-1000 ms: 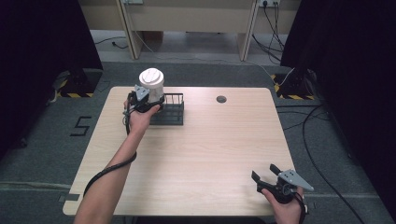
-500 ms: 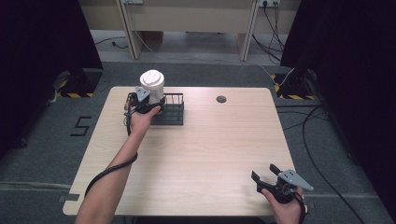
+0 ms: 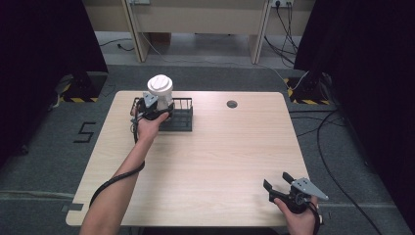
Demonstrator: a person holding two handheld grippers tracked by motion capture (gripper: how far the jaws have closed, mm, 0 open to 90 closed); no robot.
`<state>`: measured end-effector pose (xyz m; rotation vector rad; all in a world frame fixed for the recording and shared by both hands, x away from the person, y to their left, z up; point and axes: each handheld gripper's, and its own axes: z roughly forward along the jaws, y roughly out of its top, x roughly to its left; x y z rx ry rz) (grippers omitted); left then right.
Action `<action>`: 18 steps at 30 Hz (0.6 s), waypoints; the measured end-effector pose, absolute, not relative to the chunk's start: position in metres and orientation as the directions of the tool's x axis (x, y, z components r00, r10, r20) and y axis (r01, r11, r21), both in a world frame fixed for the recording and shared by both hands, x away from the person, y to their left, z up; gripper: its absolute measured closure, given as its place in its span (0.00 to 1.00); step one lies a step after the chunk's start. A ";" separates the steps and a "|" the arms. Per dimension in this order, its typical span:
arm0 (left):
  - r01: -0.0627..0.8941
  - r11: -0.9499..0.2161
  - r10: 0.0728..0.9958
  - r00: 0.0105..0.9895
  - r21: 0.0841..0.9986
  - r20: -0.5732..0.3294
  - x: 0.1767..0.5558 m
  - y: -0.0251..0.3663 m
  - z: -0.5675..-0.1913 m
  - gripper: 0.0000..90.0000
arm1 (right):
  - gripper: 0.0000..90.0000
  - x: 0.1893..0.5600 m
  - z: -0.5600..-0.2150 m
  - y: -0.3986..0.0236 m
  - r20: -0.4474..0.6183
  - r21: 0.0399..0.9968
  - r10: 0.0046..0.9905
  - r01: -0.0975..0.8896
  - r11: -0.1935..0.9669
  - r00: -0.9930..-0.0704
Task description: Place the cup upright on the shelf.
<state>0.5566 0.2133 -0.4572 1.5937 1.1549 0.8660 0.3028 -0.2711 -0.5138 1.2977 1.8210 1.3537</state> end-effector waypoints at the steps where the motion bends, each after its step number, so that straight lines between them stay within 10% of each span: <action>1: 0.280 -0.101 0.953 0.302 0.955 0.012 0.557 0.213 -0.457 0.19 | 0.17 0.303 -0.514 -0.271 0.128 0.923 0.905 0.384 0.041 -0.405; 18: 0.293 -0.078 0.956 0.294 0.953 -0.012 0.556 0.217 -0.461 0.19 | 0.17 0.303 -0.514 -0.270 0.129 0.922 0.905 0.386 0.042 -0.406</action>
